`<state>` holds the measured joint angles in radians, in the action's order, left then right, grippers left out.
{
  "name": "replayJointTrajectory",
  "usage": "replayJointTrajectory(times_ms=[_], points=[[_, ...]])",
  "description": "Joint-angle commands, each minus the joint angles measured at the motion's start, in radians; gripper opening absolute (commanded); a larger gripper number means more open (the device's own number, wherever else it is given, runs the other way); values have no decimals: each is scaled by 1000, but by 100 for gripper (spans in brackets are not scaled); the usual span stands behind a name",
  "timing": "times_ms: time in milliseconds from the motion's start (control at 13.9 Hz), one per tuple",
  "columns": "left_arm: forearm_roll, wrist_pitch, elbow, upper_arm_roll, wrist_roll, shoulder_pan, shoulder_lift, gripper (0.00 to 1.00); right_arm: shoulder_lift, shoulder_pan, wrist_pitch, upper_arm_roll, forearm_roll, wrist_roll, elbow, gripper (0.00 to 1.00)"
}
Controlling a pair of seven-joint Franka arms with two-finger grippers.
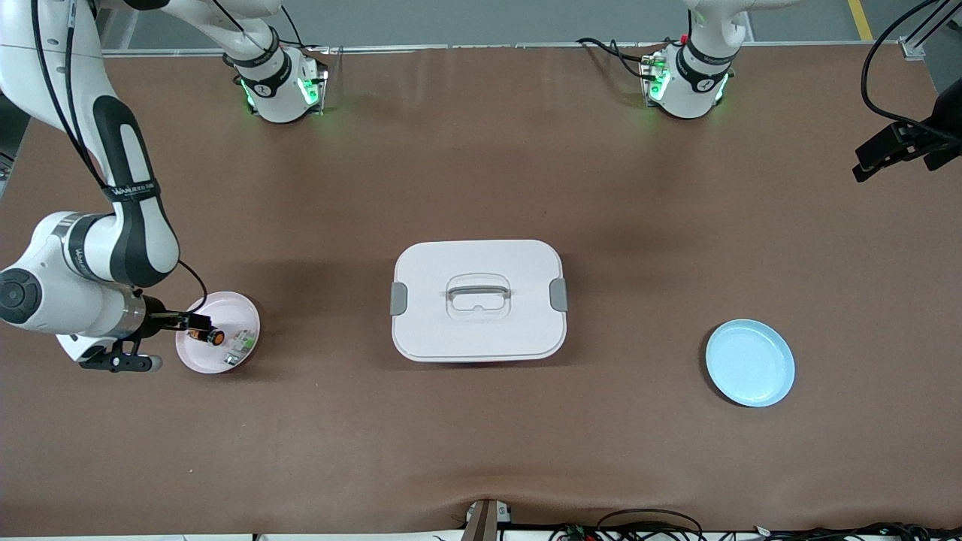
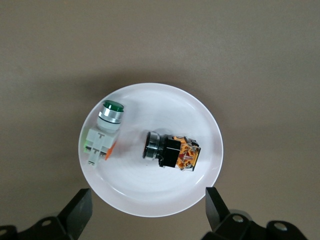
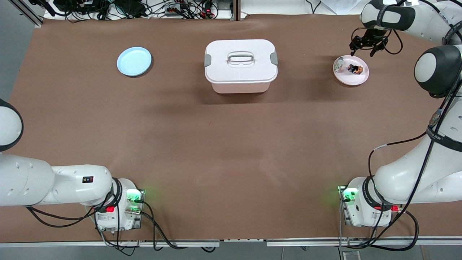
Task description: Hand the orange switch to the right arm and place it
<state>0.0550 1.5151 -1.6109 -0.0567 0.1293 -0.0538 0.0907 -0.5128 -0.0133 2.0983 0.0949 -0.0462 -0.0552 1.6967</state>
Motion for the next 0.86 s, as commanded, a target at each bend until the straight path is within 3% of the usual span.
replayJointTrajectory(times_ms=[0, 288, 793], points=[[-11, -18, -1, 0, -8, 2, 17, 100, 63, 10, -23, -1, -1, 28, 12, 100], [-11, -21, -1, -20, -8, -1, 18, 100, 128, 30, -188, -1, 0, 26, -48, 100], [-12, -32, 3, -89, -28, 2, 26, 100, 290, 32, -313, 2, 9, 24, -31, 100]])
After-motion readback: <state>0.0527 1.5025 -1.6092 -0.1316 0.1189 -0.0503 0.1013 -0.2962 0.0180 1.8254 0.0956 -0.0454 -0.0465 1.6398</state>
